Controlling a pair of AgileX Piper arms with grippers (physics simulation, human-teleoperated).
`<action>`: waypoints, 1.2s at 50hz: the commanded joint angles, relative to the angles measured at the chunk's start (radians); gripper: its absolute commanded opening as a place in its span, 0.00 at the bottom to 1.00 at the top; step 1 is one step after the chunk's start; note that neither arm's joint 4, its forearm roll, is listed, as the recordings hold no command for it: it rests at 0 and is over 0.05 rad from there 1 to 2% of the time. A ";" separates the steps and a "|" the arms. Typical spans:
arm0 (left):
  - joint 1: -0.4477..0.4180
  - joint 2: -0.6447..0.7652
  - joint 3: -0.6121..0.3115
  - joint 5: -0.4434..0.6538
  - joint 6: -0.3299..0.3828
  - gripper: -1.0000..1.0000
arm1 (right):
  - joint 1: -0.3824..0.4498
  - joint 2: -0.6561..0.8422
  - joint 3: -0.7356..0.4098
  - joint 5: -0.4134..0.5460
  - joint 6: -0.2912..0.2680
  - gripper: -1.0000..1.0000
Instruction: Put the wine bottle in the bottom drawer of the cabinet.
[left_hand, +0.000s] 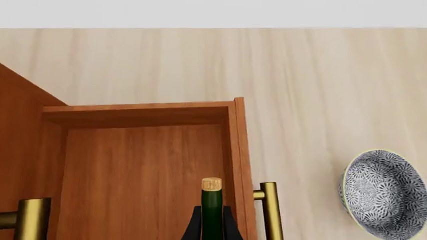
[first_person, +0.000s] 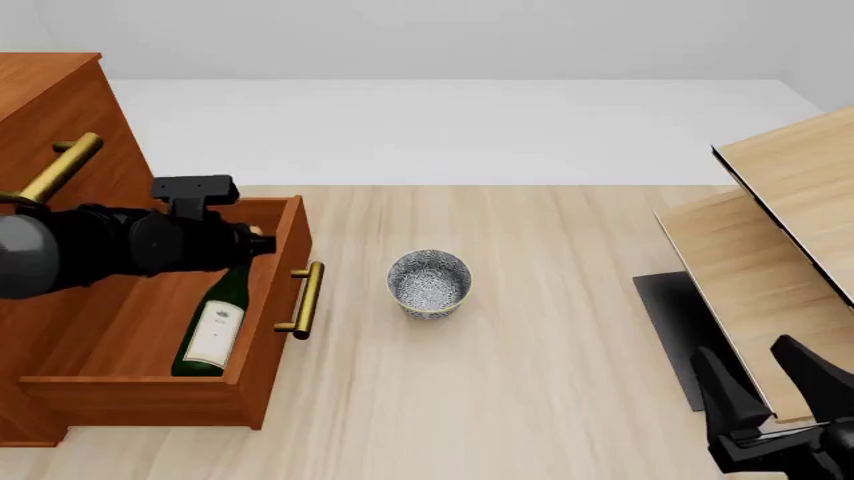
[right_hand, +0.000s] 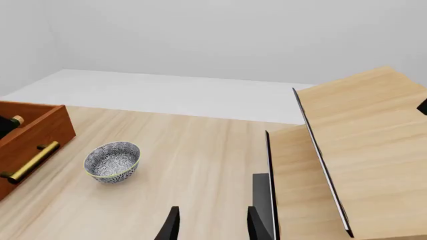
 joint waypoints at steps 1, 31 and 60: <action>-0.019 0.040 0.051 -0.005 0.029 0.00 | 0.001 0.012 0.000 -0.011 0.000 1.00; 0.008 0.058 0.058 -0.030 0.048 0.00 | 0.005 -0.026 0.000 0.028 -0.002 1.00; 0.010 0.048 0.053 -0.027 0.052 1.00 | 0.006 0.052 0.000 -0.050 -0.002 1.00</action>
